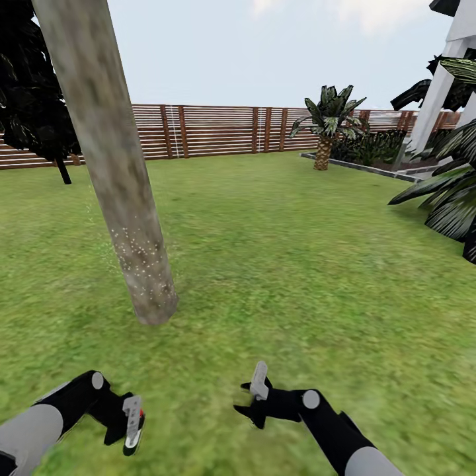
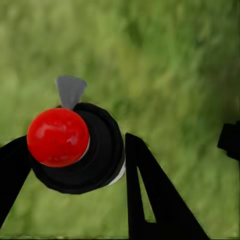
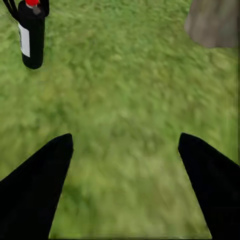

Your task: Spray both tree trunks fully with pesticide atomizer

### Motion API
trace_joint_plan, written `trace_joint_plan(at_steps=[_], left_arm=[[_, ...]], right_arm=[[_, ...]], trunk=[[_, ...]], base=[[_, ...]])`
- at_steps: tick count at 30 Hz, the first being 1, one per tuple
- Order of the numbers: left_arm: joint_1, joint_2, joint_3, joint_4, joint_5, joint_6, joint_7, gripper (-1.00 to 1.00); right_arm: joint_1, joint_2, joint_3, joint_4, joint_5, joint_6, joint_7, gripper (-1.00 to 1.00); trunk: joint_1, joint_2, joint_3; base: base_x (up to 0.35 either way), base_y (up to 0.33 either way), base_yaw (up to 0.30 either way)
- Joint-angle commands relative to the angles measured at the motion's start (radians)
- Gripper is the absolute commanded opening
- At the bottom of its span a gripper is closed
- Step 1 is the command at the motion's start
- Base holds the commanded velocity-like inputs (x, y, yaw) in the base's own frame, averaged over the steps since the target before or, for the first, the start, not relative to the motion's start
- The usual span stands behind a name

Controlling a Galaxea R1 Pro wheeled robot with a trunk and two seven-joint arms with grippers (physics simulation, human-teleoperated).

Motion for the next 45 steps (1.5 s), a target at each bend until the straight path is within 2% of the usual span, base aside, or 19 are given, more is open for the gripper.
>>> trace_joint_plan(at_steps=[1, 3, 4, 5, 6, 7, 9, 10, 12, 14, 15, 16, 17, 19, 21, 24, 30, 42, 45], left_arm=[[0.000, 0.011, 0.006, 0.000, 0.003, 0.001, 0.005, -1.00], [0.001, 0.021, 0.016, 0.001, 0.015, 0.003, 0.047, -1.00], [0.001, 0.021, 0.019, 0.013, 0.025, 0.004, 0.099, -1.00], [0.001, 0.017, 0.022, 0.043, 0.045, 0.004, 0.168, -1.00], [0.001, 0.012, 0.025, 0.094, 0.099, 0.000, 0.269, -1.00], [0.001, 0.008, 0.026, 0.136, 0.201, -0.007, 0.361, -1.00], [0.021, 0.003, 0.026, 0.182, 0.412, -0.030, 0.457, -1.00], [0.051, 0.001, 0.026, 0.190, 0.520, -0.056, 0.498, -1.00], [0.115, -0.002, 0.026, 0.196, 0.706, -0.135, 0.609, -1.00], [0.176, -0.002, 0.026, 0.200, 0.861, -0.221, 0.747, -1.00], [0.214, -0.002, 0.026, 0.201, 0.939, -0.270, 0.808, -1.00], [0.246, -0.002, 0.026, 0.201, 1.002, -0.311, 0.849, -1.00], [0.269, -0.002, 0.026, 0.203, 1.053, -0.347, 0.879, -1.00], [0.303, -0.003, 0.026, 0.209, 1.113, -0.388, 0.924, -1.00], [0.347, -0.018, 0.025, 0.212, 1.139, -0.408, 0.964, -1.00], [0.366, -0.040, 0.026, 0.228, 1.147, -0.410, 0.973, -1.00], [0.384, -0.045, 0.025, 0.244, 1.182, -0.414, 0.975, -1.00], [0.384, -0.049, 0.026, 0.245, 1.191, -0.413, 0.975, -1.00], [0.384, -0.049, 0.026, 0.245, 1.222, -0.413, 0.975, -1.00]], right_arm=[[0.000, -0.004, -0.003, 0.000, -0.001, 0.000, 0.000, 1.00], [0.000, -0.013, -0.004, 0.001, -0.001, 0.000, -0.031, 1.00], [0.000, -0.031, -0.003, 0.012, -0.001, -0.001, -0.081, 1.00], [0.000, -0.047, -0.003, 0.042, -0.002, -0.002, -0.162, 1.00], [0.001, -0.057, -0.002, 0.112, -0.005, -0.002, -0.298, 1.00], [0.001, -0.062, -0.003, 0.208, -0.010, -0.007, -0.466, 1.00], [0.003, -0.060, -0.003, 0.349, -0.037, -0.064, -0.738, 1.00], [0.006, -0.059, -0.002, 0.402, -0.062, -0.140, -0.860, 1.00], [0.024, -0.057, -0.003, 0.480, -0.117, -0.312, -1.037, 1.00], [0.057, -0.057, -0.003, 0.527, -0.194, -0.433, -1.133, 1.00], [0.081, -0.057, -0.003, 0.536, -0.252, -0.503, -1.155, 1.00], [0.097, -0.057, -0.003, 0.543, -0.304, -0.564, -1.166, 1.00], [0.107, -0.059, -0.002, 0.547, -0.341, -0.607, -1.171, 1.00], [0.126, -0.061, -0.001, 0.553, -0.368, -0.641, -1.173, 1.00], [0.148, -0.064, 0.000, 0.558, -0.377, -0.656, -1.171, 1.00], [0.153, -0.064, 0.001, 0.559, -0.378, -0.657, -1.171, 1.00], [0.153, -0.057, -0.003, 0.557, -0.387, -0.653, -1.176, 1.00], [0.153, -0.056, -0.004, 0.557, -0.387, -0.653, -1.177, 1.00], [0.153, -0.056, -0.004, 0.557, -0.387, -0.653, -1.177, 1.00]], trunk=[[0.000, 0.000, 0.000], [0.000, 0.000, 0.000], [0.000, 0.000, 0.000], [0.000, 0.000, 0.000], [0.000, 0.000, 0.000], [0.000, 0.000, 0.000], [0.000, 0.000, 0.000], [0.000, 0.000, 0.000], [0.000, 0.000, 0.000], [0.000, 0.000, 0.000], [0.000, 0.000, 0.000], [0.000, 0.000, 0.000], [0.000, 0.000, 0.000], [0.000, 0.000, 0.000], [0.000, 0.000, 0.000], [0.000, 0.000, 0.000], [0.000, 0.000, 0.000], [0.000, 0.000, 0.000], [0.000, 0.000, 0.000]], base=[[0.000, 0.000, 0.000], [0.000, 0.000, 0.000], [0.000, 0.000, 0.000], [0.000, 0.000, 0.000], [0.000, 0.000, 0.000], [0.000, 0.000, 0.000], [0.000, 0.000, 0.000], [0.000, 0.000, 0.000], [0.000, 0.000, 0.000], [0.000, 0.000, 0.000], [0.000, 0.000, 0.000], [0.000, 0.000, 0.000], [0.000, 0.000, 0.000], [0.000, 0.000, 0.000], [0.000, 0.000, 0.000], [0.000, 0.000, 0.000], [0.000, 0.000, 0.015], [0.000, 0.000, 0.262], [0.000, 0.000, 0.279]])
